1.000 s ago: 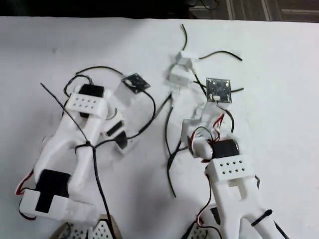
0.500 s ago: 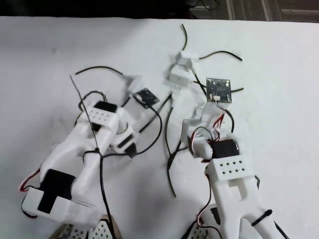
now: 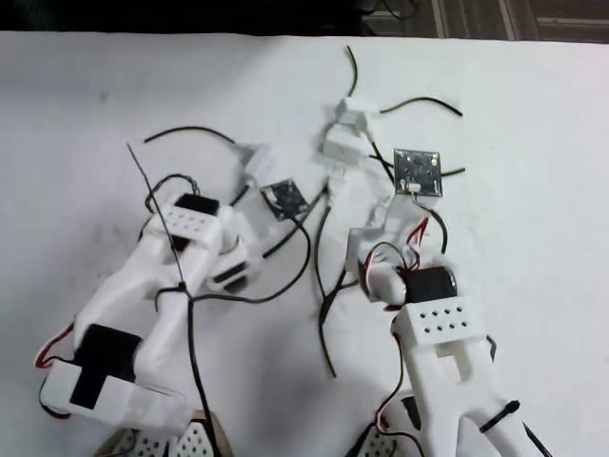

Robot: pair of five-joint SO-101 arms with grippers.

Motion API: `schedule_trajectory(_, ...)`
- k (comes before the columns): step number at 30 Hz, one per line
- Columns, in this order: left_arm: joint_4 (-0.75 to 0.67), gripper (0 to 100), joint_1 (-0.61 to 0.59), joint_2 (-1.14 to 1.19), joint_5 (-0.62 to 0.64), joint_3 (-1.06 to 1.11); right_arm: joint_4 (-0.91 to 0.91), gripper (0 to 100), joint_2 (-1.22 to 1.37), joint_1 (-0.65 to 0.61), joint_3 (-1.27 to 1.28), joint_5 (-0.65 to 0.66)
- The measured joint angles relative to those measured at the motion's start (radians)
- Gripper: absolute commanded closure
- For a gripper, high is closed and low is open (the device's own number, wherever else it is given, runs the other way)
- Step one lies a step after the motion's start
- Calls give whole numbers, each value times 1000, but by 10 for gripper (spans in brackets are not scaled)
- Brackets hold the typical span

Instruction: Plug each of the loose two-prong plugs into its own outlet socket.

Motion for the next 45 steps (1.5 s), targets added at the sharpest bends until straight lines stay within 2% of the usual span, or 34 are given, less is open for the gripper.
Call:
schedule_trajectory(5,0,841,-5,0,-91,0,0,979,0,0,0,0)
schedule_trajectory(11,18,716,-15,-57,-98,2,0,979,0,0,0,0)
schedule_trajectory(22,120,687,-155,-502,74,3,0,978,0,0,0,20)
schedule_trajectory(27,121,687,-284,-651,267,51,2,978,0,0,0,112)
schedule_trajectory(32,121,687,-427,-740,400,181,98,978,0,0,-21,293)
schedule_trajectory(38,60,687,-512,-842,431,394,269,977,3,0,-143,470)
schedule_trajectory(45,-75,687,-517,-1010,434,649,279,977,229,0,-324,531)
